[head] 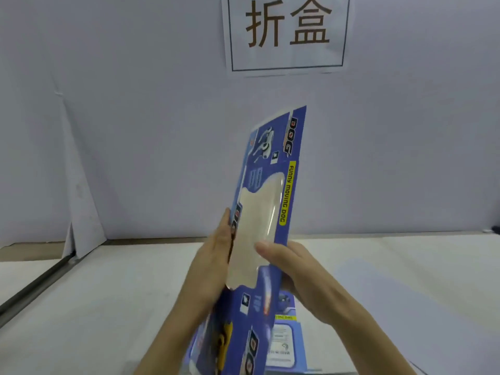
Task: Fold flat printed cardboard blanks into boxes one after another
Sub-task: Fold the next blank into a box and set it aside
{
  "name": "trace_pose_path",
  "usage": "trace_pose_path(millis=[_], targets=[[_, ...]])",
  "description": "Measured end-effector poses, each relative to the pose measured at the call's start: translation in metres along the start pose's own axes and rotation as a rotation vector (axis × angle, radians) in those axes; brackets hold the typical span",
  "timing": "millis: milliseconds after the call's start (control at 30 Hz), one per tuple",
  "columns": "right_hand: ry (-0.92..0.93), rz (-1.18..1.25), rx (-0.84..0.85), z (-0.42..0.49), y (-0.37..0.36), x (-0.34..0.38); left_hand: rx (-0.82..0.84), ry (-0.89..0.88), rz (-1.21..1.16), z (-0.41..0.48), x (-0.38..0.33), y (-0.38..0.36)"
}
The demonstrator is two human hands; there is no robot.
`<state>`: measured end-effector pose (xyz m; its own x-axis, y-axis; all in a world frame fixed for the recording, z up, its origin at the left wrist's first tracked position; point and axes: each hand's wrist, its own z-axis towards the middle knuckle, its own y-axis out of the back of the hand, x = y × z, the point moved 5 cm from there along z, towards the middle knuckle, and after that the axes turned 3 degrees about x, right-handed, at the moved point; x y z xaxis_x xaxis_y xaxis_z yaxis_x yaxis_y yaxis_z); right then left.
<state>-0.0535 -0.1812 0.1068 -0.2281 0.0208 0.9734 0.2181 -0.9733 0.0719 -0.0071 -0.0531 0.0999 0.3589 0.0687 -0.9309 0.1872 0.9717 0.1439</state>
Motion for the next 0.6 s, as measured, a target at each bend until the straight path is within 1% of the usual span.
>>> trace_pose_path(millis=[100, 133, 200, 233, 300, 333, 367, 467, 600], targets=[[0.055, 0.042, -0.103, 0.0, 0.019, 0.002, -0.083, 0.006, -0.075, 0.008, 0.001, 0.034], [0.064, 0.065, -0.127, 0.0, 0.025, 0.001, -0.087, 0.039, -0.107, 0.009, 0.003, 0.043], [0.081, 0.129, -0.164, 0.0, 0.031, -0.002, -0.069, 0.11, -0.092, 0.009, 0.01, 0.053], [0.08, 0.155, -0.19, 0.001, 0.033, -0.004, -0.094, 0.121, -0.084, 0.008, 0.013, 0.056], [0.075, 0.159, -0.239, 0.003, 0.034, -0.008, -0.196, 0.083, -0.116, 0.009, 0.016, 0.059], [0.079, 0.152, -0.253, 0.003, 0.035, -0.009, -0.223, 0.061, -0.135, 0.009, 0.016, 0.058], [0.083, 0.154, -0.263, 0.003, 0.036, -0.009, -0.218, 0.046, -0.154, 0.008, 0.015, 0.056], [0.083, 0.157, -0.277, 0.002, 0.041, -0.009, -0.129, -0.013, -0.229, 0.007, 0.01, 0.047], [0.088, 0.15, -0.271, 0.0, 0.046, -0.005, -0.097, -0.047, -0.23, 0.005, 0.003, 0.044]])
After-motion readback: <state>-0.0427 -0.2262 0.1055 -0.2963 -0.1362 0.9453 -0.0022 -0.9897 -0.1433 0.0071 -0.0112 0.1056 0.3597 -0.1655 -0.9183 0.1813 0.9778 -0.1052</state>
